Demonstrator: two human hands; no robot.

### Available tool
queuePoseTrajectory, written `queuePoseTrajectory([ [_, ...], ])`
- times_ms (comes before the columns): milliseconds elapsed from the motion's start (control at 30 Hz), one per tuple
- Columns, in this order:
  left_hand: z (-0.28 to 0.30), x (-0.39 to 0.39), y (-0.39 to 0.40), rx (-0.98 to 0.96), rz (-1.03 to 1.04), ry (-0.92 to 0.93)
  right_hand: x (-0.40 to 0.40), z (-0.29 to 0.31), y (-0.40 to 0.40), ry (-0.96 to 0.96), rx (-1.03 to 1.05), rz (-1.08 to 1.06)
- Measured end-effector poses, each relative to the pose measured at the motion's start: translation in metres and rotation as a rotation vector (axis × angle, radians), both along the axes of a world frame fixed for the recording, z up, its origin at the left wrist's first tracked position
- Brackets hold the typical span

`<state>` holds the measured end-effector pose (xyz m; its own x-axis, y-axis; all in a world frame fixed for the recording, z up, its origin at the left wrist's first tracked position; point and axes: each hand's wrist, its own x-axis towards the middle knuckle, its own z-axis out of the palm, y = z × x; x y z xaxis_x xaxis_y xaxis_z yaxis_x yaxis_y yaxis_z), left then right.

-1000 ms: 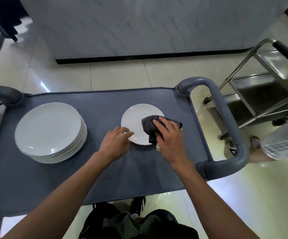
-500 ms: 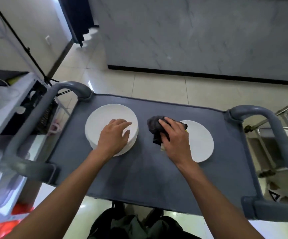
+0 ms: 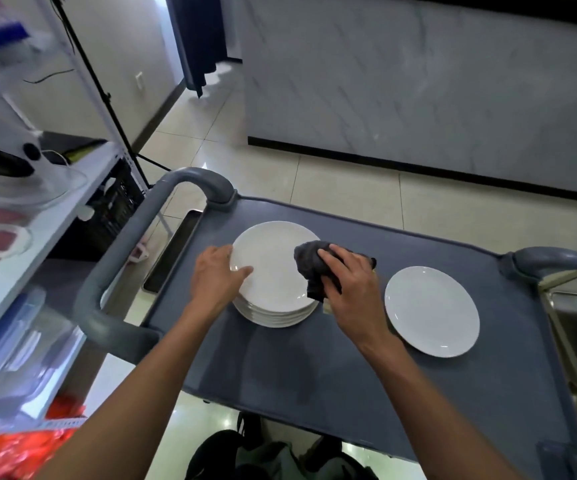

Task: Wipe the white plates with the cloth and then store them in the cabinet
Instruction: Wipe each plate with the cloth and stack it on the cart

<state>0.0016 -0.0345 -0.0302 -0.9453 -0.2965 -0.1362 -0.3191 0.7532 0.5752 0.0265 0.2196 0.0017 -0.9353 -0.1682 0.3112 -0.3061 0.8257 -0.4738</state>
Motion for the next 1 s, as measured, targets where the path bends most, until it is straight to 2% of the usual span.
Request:
queuePoseTrajectory([
  [267, -0.004, -0.008, -0.004, 0.004, 0.039, -0.008, -0.002, -0.003, -0.029, 0.023, -0.013, 0.014],
  [467, -0.002, -0.019, -0.005, 0.025, 0.061, -0.095, 0.0, -0.006, -0.036, 0.016, -0.012, 0.001],
  [733, -0.002, -0.027, -0.007, 0.203, 0.103, -0.177, 0.003, -0.008, -0.037, 0.003, -0.007, -0.03],
  [1000, 0.001, -0.028, -0.008, 0.332, 0.126, -0.141, 0.0, -0.009, -0.041, -0.044, -0.003, -0.009],
])
